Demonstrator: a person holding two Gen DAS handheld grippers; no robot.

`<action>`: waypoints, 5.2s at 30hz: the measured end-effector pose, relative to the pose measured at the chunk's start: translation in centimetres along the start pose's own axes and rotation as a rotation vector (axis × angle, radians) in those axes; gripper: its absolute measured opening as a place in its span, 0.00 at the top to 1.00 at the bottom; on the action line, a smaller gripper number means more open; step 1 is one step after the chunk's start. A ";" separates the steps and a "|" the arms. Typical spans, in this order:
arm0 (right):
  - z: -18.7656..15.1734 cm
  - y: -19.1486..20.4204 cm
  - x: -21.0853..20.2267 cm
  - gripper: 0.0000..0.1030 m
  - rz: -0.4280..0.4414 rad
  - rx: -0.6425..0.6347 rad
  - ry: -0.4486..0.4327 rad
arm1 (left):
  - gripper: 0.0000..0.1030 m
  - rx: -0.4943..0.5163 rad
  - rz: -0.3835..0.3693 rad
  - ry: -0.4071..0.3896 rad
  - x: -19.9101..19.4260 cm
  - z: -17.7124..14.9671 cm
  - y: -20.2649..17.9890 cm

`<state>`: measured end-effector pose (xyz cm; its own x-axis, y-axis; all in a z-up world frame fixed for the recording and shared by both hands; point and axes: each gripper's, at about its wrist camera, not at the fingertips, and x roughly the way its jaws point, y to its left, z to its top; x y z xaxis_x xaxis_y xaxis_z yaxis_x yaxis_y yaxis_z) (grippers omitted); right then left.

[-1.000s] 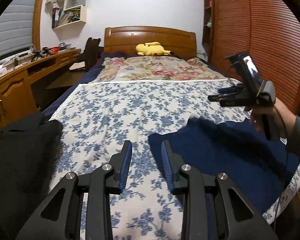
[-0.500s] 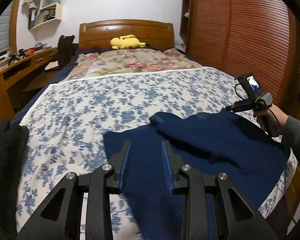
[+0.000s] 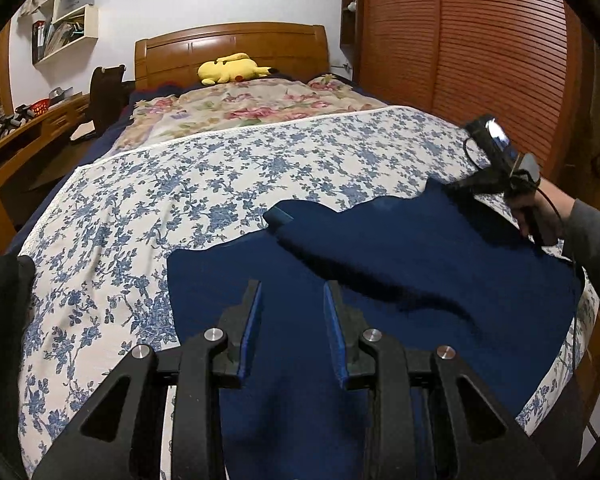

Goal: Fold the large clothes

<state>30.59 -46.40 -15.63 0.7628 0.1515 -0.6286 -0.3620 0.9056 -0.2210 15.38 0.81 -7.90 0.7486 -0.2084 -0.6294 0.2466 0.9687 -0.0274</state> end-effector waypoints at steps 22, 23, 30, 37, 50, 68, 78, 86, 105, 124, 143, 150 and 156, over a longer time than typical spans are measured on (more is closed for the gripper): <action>-8.0 -3.2 -9.7 0.46 0.006 0.147 -0.069 | 0.70 0.023 -0.036 -0.021 -1.6 -0.1 -1.5; -9.1 -2.7 -10.6 0.46 0.026 0.144 -0.073 | 0.70 0.027 -0.045 -0.023 -1.7 -0.1 -1.8; -17.6 -0.7 -15.4 0.46 0.106 0.103 -0.018 | 0.70 0.053 -0.073 -0.024 -2.4 -0.5 -3.9; -22.0 -3.4 -16.8 0.40 0.093 0.173 -0.029 | 0.70 0.084 -0.090 -0.013 -2.3 -1.2 -6.0; -24.5 -4.8 -13.7 0.28 0.091 0.300 0.050 | 0.70 0.105 -0.093 0.007 -2.0 -2.0 -6.7; -23.7 -4.1 -15.0 0.74 0.252 0.370 0.011 | 0.70 0.140 -0.106 0.014 -2.0 -2.5 -8.0; -17.8 -2.4 -20.5 0.80 0.344 0.312 -0.183 | 0.70 0.069 -0.059 -0.026 -4.4 -2.6 -3.2; -9.8 7.6 -21.7 0.81 0.463 0.108 -0.273 | 0.70 -0.048 0.018 -0.078 -7.5 -3.7 4.2; -4.8 21.3 -19.2 0.64 0.501 -0.138 -0.207 | 0.70 -0.146 0.052 -0.106 -9.3 -4.6 9.5; -10.5 16.2 -16.9 0.64 0.304 -0.008 -0.124 | 0.70 -0.011 -0.168 0.022 -6.5 -5.5 2.1; -11.3 14.8 -14.9 0.64 0.398 0.034 -0.163 | 0.87 0.084 -0.175 0.109 -5.7 -6.2 0.1; -10.6 15.4 -14.8 0.64 0.423 0.020 -0.193 | 0.90 0.075 -0.121 0.056 -9.7 -6.8 0.6; -9.7 17.1 -14.4 0.64 0.412 -0.057 -0.215 | 0.88 -0.018 -0.139 0.129 -9.2 -7.9 2.0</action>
<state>8.17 -36.94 -17.62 0.6412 0.5781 -0.5047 -0.6821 0.7306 -0.0297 4.12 5.71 -8.32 0.6228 -0.3230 -0.7126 0.3303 0.9342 -0.1348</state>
